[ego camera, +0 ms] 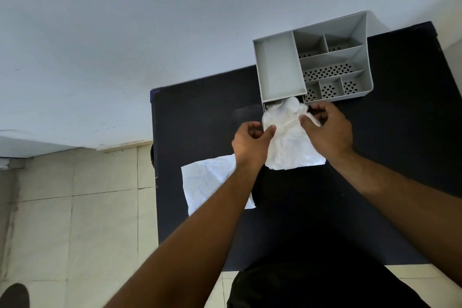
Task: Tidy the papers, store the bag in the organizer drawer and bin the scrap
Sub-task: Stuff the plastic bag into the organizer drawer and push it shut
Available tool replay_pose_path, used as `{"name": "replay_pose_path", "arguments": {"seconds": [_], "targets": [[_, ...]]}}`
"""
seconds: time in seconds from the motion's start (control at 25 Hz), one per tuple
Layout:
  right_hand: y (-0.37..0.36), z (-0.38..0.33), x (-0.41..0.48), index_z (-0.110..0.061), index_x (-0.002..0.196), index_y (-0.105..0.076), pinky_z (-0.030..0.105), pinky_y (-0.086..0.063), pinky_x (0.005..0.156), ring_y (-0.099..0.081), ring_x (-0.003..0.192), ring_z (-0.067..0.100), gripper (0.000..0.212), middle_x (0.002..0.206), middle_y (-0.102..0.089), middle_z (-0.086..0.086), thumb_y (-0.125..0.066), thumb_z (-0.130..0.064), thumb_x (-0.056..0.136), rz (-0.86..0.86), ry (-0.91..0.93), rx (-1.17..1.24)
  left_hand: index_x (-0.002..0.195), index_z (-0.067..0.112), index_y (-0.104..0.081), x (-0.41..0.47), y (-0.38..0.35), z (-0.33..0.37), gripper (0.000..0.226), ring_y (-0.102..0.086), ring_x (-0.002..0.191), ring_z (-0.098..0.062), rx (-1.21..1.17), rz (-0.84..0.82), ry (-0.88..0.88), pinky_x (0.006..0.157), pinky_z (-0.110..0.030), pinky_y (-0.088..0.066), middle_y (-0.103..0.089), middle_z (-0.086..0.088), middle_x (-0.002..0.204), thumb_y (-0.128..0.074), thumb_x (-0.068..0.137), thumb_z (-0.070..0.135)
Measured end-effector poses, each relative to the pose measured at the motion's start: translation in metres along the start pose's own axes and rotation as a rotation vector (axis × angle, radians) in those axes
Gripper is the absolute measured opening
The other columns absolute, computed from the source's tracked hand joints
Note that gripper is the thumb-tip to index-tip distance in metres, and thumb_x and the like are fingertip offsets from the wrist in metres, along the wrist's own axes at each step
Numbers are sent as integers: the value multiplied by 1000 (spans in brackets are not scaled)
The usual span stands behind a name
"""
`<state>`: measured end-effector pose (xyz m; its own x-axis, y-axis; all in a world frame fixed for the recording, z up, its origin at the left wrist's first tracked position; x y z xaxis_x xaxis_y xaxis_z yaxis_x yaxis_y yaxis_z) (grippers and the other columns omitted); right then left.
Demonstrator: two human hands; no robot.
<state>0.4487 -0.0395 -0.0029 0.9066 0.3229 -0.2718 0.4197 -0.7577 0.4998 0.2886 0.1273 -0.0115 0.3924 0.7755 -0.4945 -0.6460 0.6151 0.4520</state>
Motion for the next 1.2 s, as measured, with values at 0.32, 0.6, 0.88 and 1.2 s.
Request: {"name": "replay_pose_path", "arguments": {"seconds": [0.32,0.6,0.88,1.2], "targets": [[9,17,-18,-15,110,-71,16,-44,64,-63,78,9,26,88,-66,-8,-75,-19,85,-14,-28,-88,83,22,-70,-13,4,-21,12,-71,74,-12,24,-43,22,69,-23,-60,-73,3,77,-82,83,23],[-6,-12,-3,-19,108,-69,40,-56,80,-61,81,16,23,95,-67,3,-73,-17,86,23,157,-280,88,12,-73,-7,-6,8,5,-62,62,-4,135,35,-55,55,-9,-48,-69,4,73,-75,84,13],[4,-4,-22,-21,117,-67,33,-52,78,-63,85,15,35,99,-67,0,-74,-32,84,9,156,-251,94,16,-70,-16,1,-7,24,-66,70,-5,185,-26,-31,61,-15,-51,-70,6,79,-81,81,33],[2,6,-28,-16,118,-67,16,-45,66,-64,73,10,35,85,-68,-4,-75,-21,85,-20,91,-182,77,14,-71,-15,-8,-6,12,-72,64,-14,190,-43,-28,60,-27,-62,-73,0,70,-79,82,22]]}}
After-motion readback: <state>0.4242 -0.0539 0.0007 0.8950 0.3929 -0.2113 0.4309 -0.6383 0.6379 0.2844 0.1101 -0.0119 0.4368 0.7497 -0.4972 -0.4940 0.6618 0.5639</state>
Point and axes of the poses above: each hand's wrist, its own x-axis towards the middle knuckle, its own y-axis out of the back of the hand, z = x × y, the point moved 9 cm from there along x, towards the middle knuckle
